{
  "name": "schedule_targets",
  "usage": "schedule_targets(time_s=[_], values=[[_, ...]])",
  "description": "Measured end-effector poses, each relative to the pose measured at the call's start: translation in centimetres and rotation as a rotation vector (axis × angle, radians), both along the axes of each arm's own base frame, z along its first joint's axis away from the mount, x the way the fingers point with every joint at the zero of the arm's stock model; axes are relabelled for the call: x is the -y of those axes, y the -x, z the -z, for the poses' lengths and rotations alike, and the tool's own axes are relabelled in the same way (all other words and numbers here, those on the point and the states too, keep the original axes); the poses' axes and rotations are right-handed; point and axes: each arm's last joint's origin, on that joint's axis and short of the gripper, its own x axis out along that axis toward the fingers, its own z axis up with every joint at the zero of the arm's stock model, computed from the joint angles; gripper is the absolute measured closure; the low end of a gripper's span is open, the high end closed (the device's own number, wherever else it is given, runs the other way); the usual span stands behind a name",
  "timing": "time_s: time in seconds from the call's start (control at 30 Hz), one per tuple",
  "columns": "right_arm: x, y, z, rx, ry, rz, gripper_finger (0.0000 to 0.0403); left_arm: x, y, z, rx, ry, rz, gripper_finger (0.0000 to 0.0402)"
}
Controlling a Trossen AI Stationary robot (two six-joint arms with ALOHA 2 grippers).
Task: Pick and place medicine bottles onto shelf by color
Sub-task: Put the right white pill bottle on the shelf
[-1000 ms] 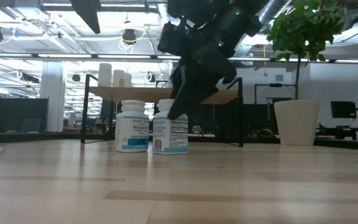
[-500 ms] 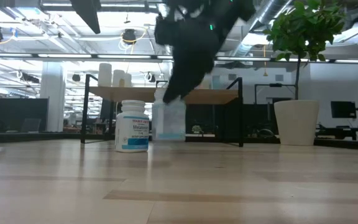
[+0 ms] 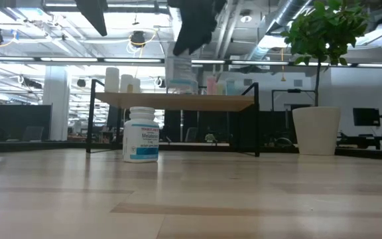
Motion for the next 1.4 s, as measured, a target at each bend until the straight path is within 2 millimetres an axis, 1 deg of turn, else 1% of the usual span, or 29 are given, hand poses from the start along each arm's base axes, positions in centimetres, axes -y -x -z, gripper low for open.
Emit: schedule_targets(time_s=[0.07, 0.17, 0.33, 0.5, 0.7, 0.83, 0.93, 1.0, 1.1, 1.23, 1.4], values=[[1.5, 0.0, -1.1, 0.039, 0.02, 0.016, 0.0231, 0.0, 0.0, 0.0, 0.0, 0.0, 0.0, 0.0205], [3.9, 0.1, -2.1, 0.075, 0.049, 0.041, 0.0228, 0.0, 0.0, 0.0, 0.0, 0.0, -0.001, 0.0205], [8.0, 0.6, -2.6, 0.105, 0.083, 0.1, 0.0231, 0.0, 0.0, 0.0, 0.001, -0.001, -0.002, 0.0205], [11.0, 1.2, -2.8, 0.141, 0.099, 0.154, 0.0229, 0.0, 0.0, 0.0, 0.006, -0.005, -0.003, 0.0205], [12.5, 1.5, -2.8, 0.174, 0.029, 0.104, 0.0231, 0.0, 0.0, 0.0, 0.006, -0.005, -0.003, 0.0205], [13.0, 1.2, -1.8, 0.147, 0.015, 0.067, 0.0229, 0.0, 0.0, 0.0, 0.006, -0.006, -0.003, 0.0205], [13.4, 0.5, -1.3, 0.169, 0.041, 0.049, 0.0229, 0.0, 0.0, 0.0, 0.005, -0.008, 0.002, 0.0205], [13.4, 0.6, -0.8, 0.137, 0.031, 0.05, 0.0228, 0.0, 0.0, 0.0, 0.005, -0.007, 0.001, 0.0205], [13.7, 0.4, -1.1, 0.171, 0.043, 0.053, 0.0225, 0.0, -0.1, 0.0, 0.005, -0.007, 0.0, 0.0205], [14.1, 0.6, -1.0, 0.161, 0.04, 0.064, 0.0219, 0.0, -0.1, 0.0, 0.005, -0.007, 0.0, 0.0205], [14.4, 0.6, -1.1, 0.173, 0.051, 0.077, 0.0199, 0.0, -0.1, 0.0, 0.005, -0.007, -0.001, 0.0205]])
